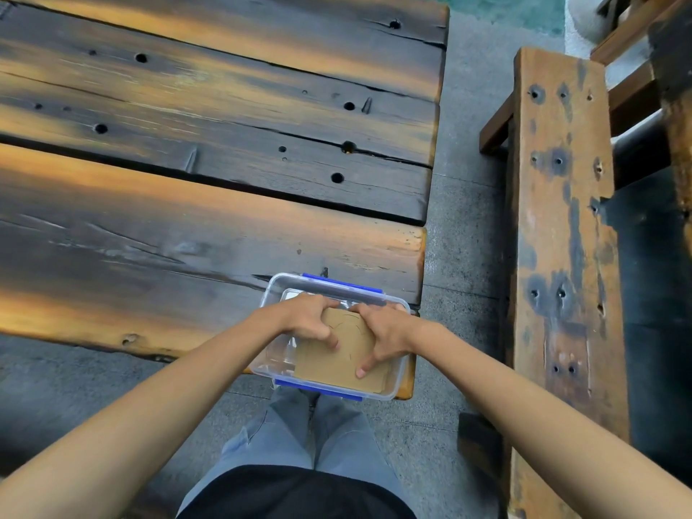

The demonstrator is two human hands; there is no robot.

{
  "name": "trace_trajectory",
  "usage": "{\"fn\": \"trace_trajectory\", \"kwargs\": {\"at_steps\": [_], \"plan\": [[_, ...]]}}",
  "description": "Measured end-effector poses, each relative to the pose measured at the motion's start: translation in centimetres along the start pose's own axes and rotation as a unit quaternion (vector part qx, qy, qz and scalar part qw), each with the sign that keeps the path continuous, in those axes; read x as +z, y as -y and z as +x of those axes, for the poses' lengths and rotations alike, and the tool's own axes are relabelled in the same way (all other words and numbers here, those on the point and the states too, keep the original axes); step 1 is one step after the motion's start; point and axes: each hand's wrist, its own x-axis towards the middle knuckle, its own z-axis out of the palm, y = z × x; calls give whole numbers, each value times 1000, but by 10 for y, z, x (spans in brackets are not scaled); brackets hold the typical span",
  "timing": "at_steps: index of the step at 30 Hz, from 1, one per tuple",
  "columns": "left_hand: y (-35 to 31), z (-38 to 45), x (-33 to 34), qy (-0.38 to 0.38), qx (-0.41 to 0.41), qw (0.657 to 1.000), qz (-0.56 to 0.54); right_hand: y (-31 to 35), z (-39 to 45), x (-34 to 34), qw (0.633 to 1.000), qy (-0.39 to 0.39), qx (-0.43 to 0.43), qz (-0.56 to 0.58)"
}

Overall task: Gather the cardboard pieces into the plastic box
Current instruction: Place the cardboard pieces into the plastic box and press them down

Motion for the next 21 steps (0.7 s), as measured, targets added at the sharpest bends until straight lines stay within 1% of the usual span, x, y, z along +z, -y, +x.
{"fn": "trace_trajectory", "kwargs": {"at_steps": [4,9,11,13,16,18,19,21], "plan": [[0,-5,5,16,5,1000,9,-3,0,1,1000,10,-11,-11],[2,-8,7,28,8,999,-42,-6,0,0,1000,-11,-23,-12],[3,-10,7,17,2,997,-78,-6,0,1,1000,-23,-22,-1],[6,-11,11,0,-7,989,-145,-8,1,2,999,-38,-23,18],[12,-16,22,-35,-14,967,-252,-8,2,4,998,-48,-31,33],[15,-19,30,-39,-19,947,-318,-8,3,4,998,-44,-30,35],[16,-21,32,-34,-23,943,-330,-8,4,3,998,-40,-27,41],[18,-19,36,-31,-21,953,-301,-8,6,1,998,-30,-19,55]]}}
